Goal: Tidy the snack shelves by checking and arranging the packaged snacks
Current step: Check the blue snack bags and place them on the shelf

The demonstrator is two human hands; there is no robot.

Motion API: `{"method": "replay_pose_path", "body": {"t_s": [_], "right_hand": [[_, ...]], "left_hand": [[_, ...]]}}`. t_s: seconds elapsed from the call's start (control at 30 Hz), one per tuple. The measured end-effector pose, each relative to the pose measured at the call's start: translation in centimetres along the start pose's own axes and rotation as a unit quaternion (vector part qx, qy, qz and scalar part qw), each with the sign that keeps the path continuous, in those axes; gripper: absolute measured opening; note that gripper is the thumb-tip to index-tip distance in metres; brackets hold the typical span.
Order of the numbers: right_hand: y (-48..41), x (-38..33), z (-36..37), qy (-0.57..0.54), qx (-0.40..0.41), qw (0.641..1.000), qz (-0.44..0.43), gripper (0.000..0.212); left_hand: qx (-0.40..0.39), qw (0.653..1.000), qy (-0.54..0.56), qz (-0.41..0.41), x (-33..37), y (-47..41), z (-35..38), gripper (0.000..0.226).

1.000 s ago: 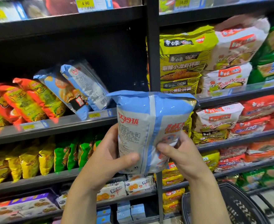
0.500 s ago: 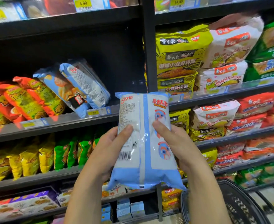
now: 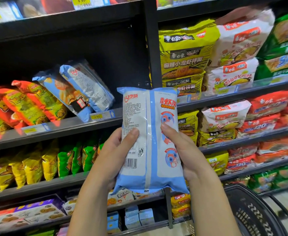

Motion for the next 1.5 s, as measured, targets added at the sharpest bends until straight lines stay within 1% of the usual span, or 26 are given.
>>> {"method": "replay_pose_path", "body": {"t_s": [0.1,0.13,0.17,0.2,0.23,0.27,0.33,0.4,0.5,0.53,0.6,0.7,0.77,0.83,0.9,0.97,1.0,1.1,1.17,1.23,1.27,1.33,1.43,1.47,1.5], "right_hand": [[-0.2,0.0,-0.4,-0.006,0.008,1.0,-0.024,0.045],[-0.3,0.0,-0.6,-0.008,0.01,0.999,-0.029,0.045],[-0.3,-0.1,-0.8,-0.002,0.012,0.999,-0.037,0.045],[-0.3,-0.3,-1.0,0.009,0.016,0.999,-0.047,0.046],[-0.4,-0.6,-1.3,0.024,0.023,0.998,-0.061,0.048],[-0.5,-0.8,-1.5,0.04,0.033,0.996,-0.076,0.049],[-0.6,-1.3,-1.6,0.069,0.056,0.991,-0.104,0.053],[-0.6,-1.7,-1.3,0.095,0.076,0.983,-0.134,0.052],[-0.2,-2.3,-0.7,0.138,0.093,0.971,-0.172,0.055],[0.1,-2.4,-0.5,0.143,0.09,0.97,-0.173,0.057],[0.4,-2.7,-0.2,0.148,0.068,0.972,-0.171,0.057],[1.1,-3.7,0.2,0.181,0.047,0.963,-0.191,0.04],[1.4,-4.0,0.2,0.186,0.044,0.96,-0.202,0.033],[1.6,-4.1,0.1,0.197,0.05,0.955,-0.216,0.027],[1.7,-4.3,0.1,0.207,0.061,0.946,-0.241,0.024],[1.6,-4.3,-0.4,0.186,0.074,0.948,-0.248,0.024],[1.4,-4.1,-0.6,0.176,0.079,0.951,-0.243,0.03],[0.5,-3.1,-1.3,0.178,0.081,0.96,-0.202,0.07],[-0.1,-1.9,-0.7,0.155,0.03,0.976,-0.149,0.087],[-0.2,-0.5,0.4,0.112,-0.05,0.988,-0.093,0.095],[0.0,-0.1,0.7,0.098,-0.077,0.989,-0.079,0.095],[0.4,-0.1,0.9,0.072,-0.097,0.99,-0.066,0.087],[0.7,-0.7,0.9,0.072,-0.083,0.992,-0.067,0.053],[0.7,-0.7,1.0,0.075,-0.079,0.992,-0.068,0.046],[0.7,-0.7,1.0,0.076,-0.074,0.992,-0.068,0.043]], "left_hand": [[0.05,0.997,-0.053,0.024,0.1,-0.2,-0.8,0.059],[0.065,0.993,-0.086,0.044,0.5,-0.2,-1.0,0.063],[0.086,0.984,-0.138,0.072,1.0,-0.2,-1.3,0.066],[0.111,0.967,-0.203,0.104,1.8,-0.1,-1.6,0.066],[0.138,0.946,-0.258,0.138,2.7,0.3,-1.9,0.06],[0.154,0.931,-0.283,0.17,3.5,0.6,-1.8,0.053],[0.14,0.922,-0.286,0.218,4.2,1.2,-0.8,0.044],[0.095,0.93,-0.283,0.216,3.8,1.4,1.0,0.04],[0.055,0.931,-0.306,0.19,2.9,1.7,3.0,0.072],[0.05,0.934,-0.304,0.178,2.7,1.7,3.3,0.078],[0.041,0.943,-0.292,0.154,2.7,1.7,3.5,0.078],[0.032,0.953,-0.27,0.133,2.6,1.8,3.4,0.072],[0.038,0.957,-0.251,0.143,2.8,1.8,3.1,0.065],[0.047,0.967,-0.203,0.15,2.8,1.7,2.6,0.059],[0.048,0.978,-0.149,0.139,2.4,1.5,1.9,0.064],[0.032,0.989,-0.087,0.118,1.8,1.3,1.4,0.064],[0.02,0.993,-0.048,0.107,1.4,1.2,1.2,0.064],[-0.004,0.996,0.043,0.08,0.8,1.2,0.9,0.061],[-0.008,0.995,0.08,0.066,0.4,1.4,0.9,0.054],[-0.013,0.994,0.096,0.059,0.1,1.6,0.9,0.051],[-0.016,0.994,0.096,0.057,0.1,1.7,1.0,0.051],[-0.021,0.994,0.088,0.057,0.2,1.9,0.8,0.055],[-0.027,0.995,0.074,0.06,0.2,1.9,0.6,0.058],[-0.03,0.995,0.076,0.059,0.4,2.0,0.7,0.057],[-0.032,0.995,0.073,0.057,0.3,1.9,0.8,0.058]]}}
Point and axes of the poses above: each hand's wrist, its own y-axis away from the middle knuckle, its own z-axis out of the palm, x = y × z, the point moved 9 cm from there along -y, towards the middle knuckle, and after that the axes turned 1 degree about -y, right-handed, at the moved point
